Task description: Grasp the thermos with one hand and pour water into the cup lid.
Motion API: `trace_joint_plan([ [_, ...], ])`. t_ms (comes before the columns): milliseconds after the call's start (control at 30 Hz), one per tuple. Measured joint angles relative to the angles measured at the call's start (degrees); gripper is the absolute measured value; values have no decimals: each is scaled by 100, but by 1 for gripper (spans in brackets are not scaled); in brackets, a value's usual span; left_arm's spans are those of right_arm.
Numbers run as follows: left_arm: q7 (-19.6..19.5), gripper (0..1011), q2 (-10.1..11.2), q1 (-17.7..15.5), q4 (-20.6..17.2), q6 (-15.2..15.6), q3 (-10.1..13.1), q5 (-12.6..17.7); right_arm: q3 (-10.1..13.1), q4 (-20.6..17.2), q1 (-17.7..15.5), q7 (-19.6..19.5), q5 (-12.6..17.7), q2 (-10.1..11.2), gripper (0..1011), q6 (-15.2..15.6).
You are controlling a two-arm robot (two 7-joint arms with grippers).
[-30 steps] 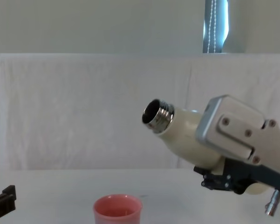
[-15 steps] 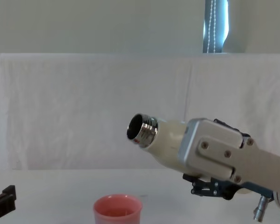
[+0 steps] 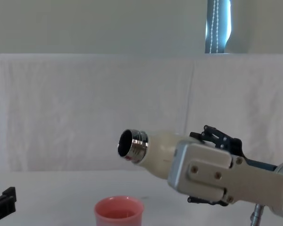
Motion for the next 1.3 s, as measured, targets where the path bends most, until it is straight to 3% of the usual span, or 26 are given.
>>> trace_joint_plan([
  [800, 0, 1001, 0, 0, 0, 0, 0, 0, -359, -194, 250, 470, -461, 278, 960, 361],
  [1300, 0, 1001, 0, 0, 0, 0, 0, 0, -431, 36, 354, 465, -542, 215, 960, 448],
])
